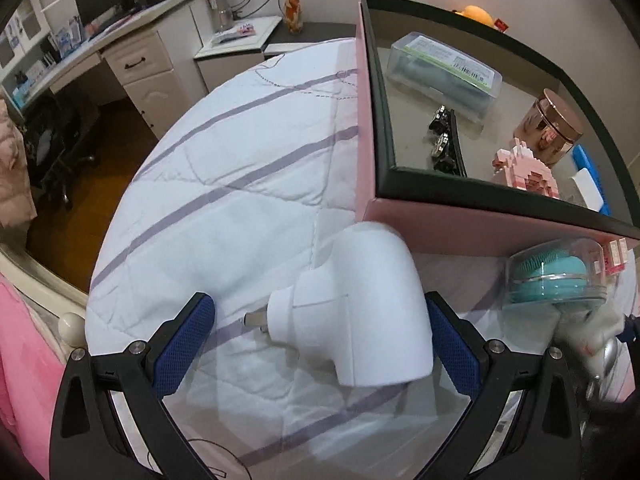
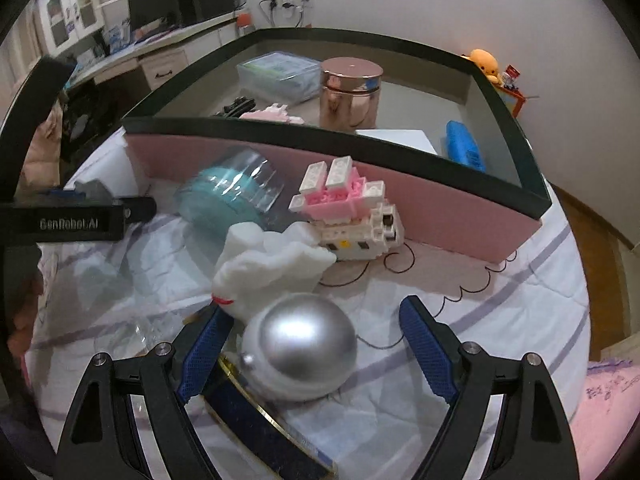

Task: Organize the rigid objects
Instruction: 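Grasp the white hair dryer with left tool while right tool grasps white plush on silver ball, then carry hair dryer and plush toy into the tray and release both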

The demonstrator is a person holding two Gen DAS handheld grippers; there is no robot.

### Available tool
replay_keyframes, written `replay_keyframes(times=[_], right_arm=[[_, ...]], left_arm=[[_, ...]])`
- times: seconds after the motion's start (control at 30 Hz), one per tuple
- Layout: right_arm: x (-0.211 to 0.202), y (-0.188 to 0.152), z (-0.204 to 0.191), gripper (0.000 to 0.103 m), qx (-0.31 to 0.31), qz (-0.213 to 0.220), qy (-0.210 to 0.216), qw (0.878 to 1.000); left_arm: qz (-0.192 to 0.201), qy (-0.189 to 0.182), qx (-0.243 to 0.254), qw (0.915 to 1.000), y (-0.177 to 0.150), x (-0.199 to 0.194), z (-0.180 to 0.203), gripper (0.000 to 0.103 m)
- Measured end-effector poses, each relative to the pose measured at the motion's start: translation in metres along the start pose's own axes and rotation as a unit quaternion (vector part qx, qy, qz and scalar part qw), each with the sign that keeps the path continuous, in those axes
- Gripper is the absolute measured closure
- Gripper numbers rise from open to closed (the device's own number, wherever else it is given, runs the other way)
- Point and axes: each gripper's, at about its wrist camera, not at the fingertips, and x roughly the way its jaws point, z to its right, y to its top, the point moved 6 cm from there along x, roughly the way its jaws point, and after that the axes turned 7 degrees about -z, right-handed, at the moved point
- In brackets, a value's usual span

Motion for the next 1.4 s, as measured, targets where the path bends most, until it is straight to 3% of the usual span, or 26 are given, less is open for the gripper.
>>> replay_keyframes(times=[0.1, 0.2, 0.33, 0.73, 1.4], right_arm=[[-0.004, 0.002, 0.006, 0.056, 0.012, 0.011, -0.003, 1.0], [-0.008, -0.001, 0.017, 0.056, 0.03, 0.01, 0.008, 0.999], [-0.012, -0.004, 0.031, 0.056, 0.048, 0.01, 0.008, 0.999], [-0.023, -0.006, 0.04, 0.056, 0.065, 0.024, 0.017, 0.997], [-0.087, -0.017, 0.04, 0.056, 0.077, 0.093, 0.002, 0.993]], left_arm=[[0.005, 0.001, 0.0, 1.0, 0.003, 0.001, 0.002, 0.0], [0.017, -0.004, 0.006, 0.9998, 0.004, -0.001, 0.004, 0.002], [0.028, -0.018, 0.024, 0.9991, -0.004, -0.01, 0.012, 0.026], [0.032, -0.035, 0.033, 0.9983, -0.018, -0.027, 0.025, 0.027], [0.105, -0.042, 0.048, 0.9924, -0.044, -0.101, 0.03, 0.027]])
